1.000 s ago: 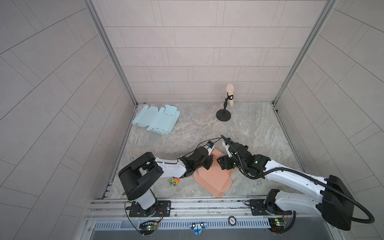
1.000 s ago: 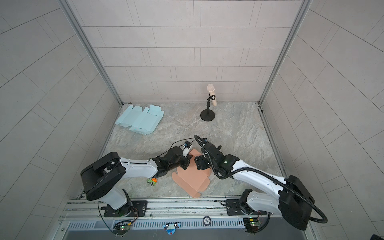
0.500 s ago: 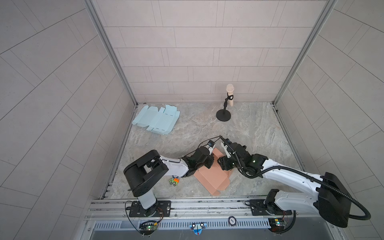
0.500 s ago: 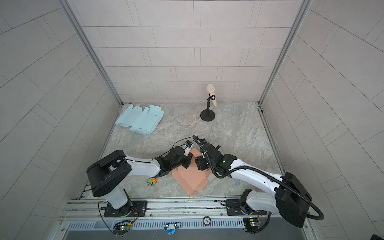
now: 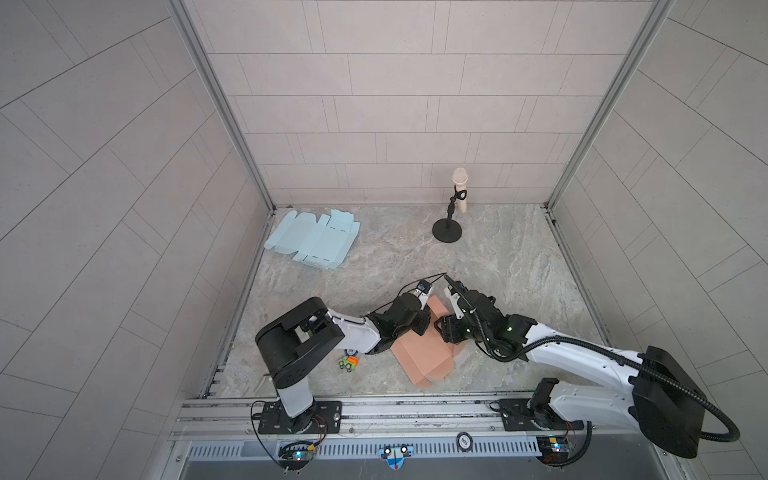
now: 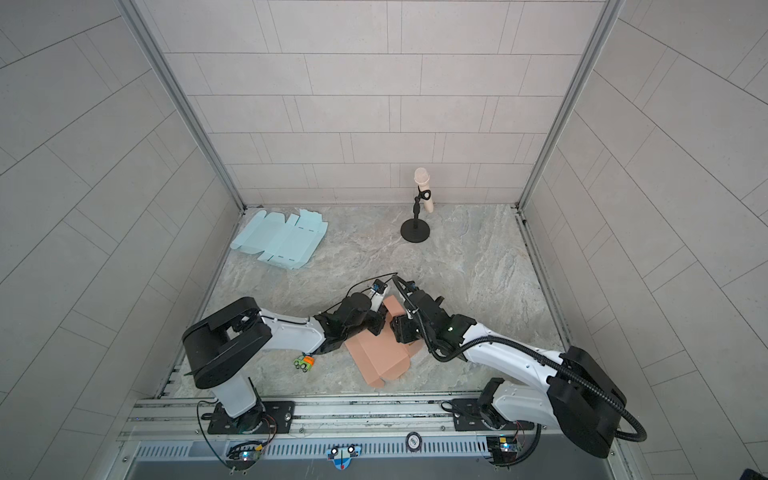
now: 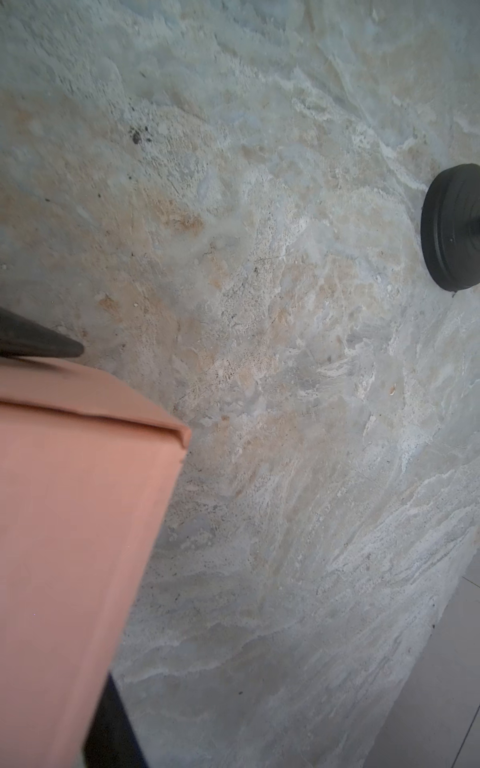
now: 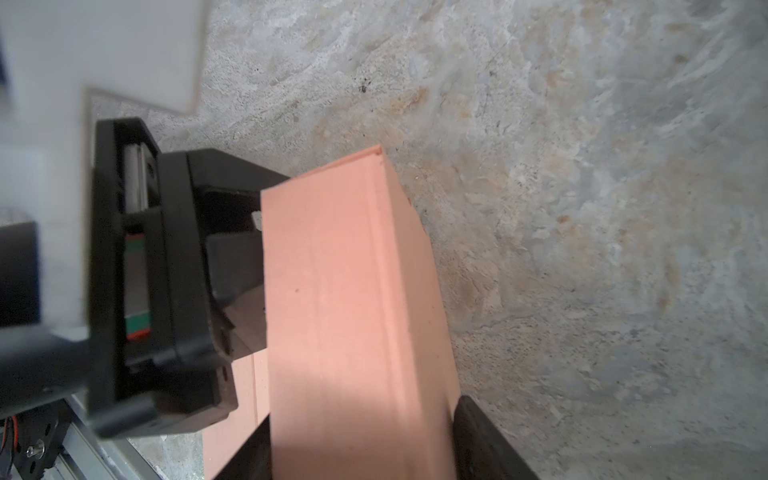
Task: Fold the paper box
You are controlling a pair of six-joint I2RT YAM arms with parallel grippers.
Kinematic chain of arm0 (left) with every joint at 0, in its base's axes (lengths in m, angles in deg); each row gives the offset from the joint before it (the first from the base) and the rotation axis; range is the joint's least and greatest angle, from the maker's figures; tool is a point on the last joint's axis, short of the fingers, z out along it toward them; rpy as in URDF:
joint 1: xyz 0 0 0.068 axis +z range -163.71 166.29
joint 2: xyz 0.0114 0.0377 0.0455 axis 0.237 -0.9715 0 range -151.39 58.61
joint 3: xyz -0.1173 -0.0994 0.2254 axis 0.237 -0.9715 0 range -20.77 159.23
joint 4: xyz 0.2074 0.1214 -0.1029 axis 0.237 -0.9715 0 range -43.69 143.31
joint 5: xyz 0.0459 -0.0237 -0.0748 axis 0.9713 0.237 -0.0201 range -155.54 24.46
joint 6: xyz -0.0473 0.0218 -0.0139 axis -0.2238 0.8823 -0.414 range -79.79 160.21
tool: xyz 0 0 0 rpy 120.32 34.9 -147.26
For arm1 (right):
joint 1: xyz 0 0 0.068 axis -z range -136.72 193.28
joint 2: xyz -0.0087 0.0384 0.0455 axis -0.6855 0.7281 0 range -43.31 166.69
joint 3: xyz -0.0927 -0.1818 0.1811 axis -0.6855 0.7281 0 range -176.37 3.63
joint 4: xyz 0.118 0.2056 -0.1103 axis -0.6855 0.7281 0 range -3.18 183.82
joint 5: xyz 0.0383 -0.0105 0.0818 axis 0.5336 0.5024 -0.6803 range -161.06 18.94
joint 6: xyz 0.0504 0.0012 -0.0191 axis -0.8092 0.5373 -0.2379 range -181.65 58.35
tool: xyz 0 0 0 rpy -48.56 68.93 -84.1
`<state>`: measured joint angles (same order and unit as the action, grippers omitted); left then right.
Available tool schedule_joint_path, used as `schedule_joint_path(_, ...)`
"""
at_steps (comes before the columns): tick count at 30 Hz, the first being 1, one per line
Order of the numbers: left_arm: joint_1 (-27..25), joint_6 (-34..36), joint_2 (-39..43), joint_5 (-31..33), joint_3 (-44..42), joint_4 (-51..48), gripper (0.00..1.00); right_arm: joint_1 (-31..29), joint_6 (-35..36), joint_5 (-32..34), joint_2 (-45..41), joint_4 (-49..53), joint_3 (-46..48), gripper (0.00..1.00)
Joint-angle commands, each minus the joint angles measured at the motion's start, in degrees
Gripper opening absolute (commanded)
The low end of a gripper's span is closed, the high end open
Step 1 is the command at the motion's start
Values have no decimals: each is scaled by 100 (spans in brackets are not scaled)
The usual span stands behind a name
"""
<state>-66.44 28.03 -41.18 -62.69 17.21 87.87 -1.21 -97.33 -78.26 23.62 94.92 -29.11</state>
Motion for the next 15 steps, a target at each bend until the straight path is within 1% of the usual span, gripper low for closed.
schedule_joint_path(1, 36, -292, -102, 162, 27, 397, 18, 8, -203, -255, -132, -81, 104, 61)
schedule_joint_path(7, 37, -395, -101, 242, 5, 391, 22, 78, -279, -90, -232, -15, 203, 58)
schedule_joint_path(10, 42, -462, -123, 251, 8, 446, 24, 100, -325, -126, -256, -112, 272, 56)
schedule_joint_path(15, 26, -585, -313, 207, 128, 565, 21, 115, -411, -243, -174, -290, 310, 54)
